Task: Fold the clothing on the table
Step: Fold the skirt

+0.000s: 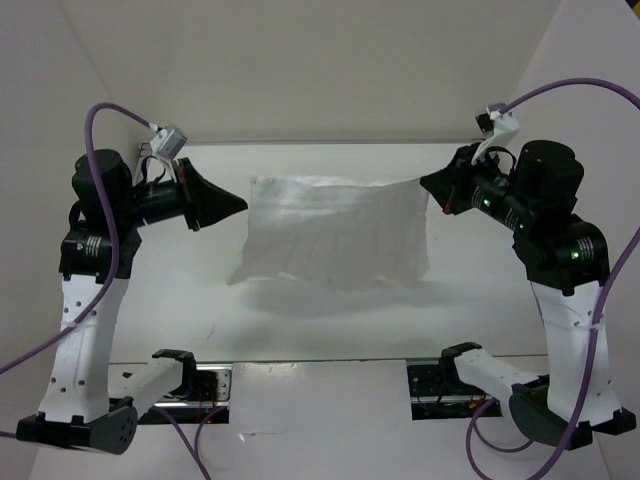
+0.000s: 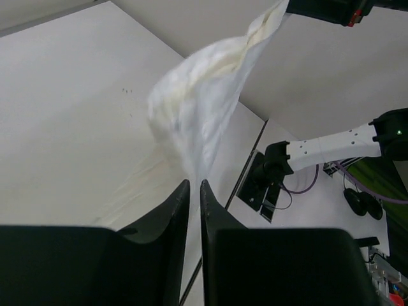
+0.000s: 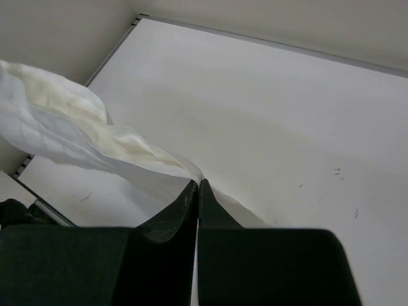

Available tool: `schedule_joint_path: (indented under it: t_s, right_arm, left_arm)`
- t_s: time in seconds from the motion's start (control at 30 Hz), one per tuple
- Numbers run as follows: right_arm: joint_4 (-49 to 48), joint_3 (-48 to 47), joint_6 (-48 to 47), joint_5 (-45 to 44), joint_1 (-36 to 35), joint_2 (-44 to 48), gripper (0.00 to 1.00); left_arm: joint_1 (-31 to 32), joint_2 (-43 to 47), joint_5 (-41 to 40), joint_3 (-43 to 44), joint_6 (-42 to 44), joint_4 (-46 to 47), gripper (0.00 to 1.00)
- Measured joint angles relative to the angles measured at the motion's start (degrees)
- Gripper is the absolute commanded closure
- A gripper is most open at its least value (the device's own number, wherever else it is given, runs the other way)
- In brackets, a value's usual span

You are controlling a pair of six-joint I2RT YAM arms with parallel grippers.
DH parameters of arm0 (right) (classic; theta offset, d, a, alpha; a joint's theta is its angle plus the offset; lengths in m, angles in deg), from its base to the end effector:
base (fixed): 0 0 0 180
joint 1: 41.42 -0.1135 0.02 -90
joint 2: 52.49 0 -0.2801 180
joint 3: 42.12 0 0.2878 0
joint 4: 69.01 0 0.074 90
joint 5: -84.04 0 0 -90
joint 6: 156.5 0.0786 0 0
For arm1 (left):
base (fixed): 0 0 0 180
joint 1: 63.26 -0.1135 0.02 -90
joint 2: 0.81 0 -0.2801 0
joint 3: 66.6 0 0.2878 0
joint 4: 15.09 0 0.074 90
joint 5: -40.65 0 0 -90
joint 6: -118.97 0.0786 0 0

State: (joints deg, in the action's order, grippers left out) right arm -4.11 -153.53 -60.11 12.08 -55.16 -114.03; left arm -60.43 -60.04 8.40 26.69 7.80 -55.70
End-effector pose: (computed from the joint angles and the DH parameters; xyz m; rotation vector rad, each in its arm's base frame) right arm 0.2037 0.0749 0.5412 -0.3414 1.8214 0.5341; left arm 0.2268 -0.0778 0.5021 0.5165 1.6878 -1.1481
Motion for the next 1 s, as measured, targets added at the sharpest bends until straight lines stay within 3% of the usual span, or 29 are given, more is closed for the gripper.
schedule_joint_path:
  t_s: [0.17, 0.33, 0.5, 0.6, 0.9, 0.97, 1.0]
  right_arm:
    - [0.3, 4.4, 1.3, 0.4, 0.0, 0.1, 1.0]
    - [-2.5, 6.8, 2.8, 0.1, 0.0, -9.8, 1.0]
    - [-7.0, 6.3, 3.4, -1.2, 0.0, -27.2, 1.0]
    - [-7.7, 4.6, 3.4, -2.1, 0.0, -35.3, 1.0]
    - [-8.3, -7.3, 3.4, -7.0, 0.3, -47.6, 1.0]
    - [-9.2, -10.7, 3.8, -8.6, 0.5, -51.2, 0.88]
    - [-9.2, -12.6, 4.3, -9.1, 0.7, -53.2, 0.71]
  left_arm:
    - [0.1, -0.8, -2.5, -4.0, -0.2, 0.4, 0.82]
    - [0.6, -11.6, -7.3, -5.9, -0.5, 4.5, 0.84]
    - [1.1, -27.6, -10.9, -4.6, -1.4, 7.5, 0.61]
    - [2.1, -35.2, -8.9, -3.0, -1.3, 8.9, 0.52]
    - [10.3, -49.2, 0.3, -0.2, -2.4, 14.1, 0.49]
    - [12.2, -51.2, 1.1, 2.3, -2.9, 14.1, 0.49]
    - [13.0, -51.9, 1.3, 3.4, -3.0, 14.2, 0.48]
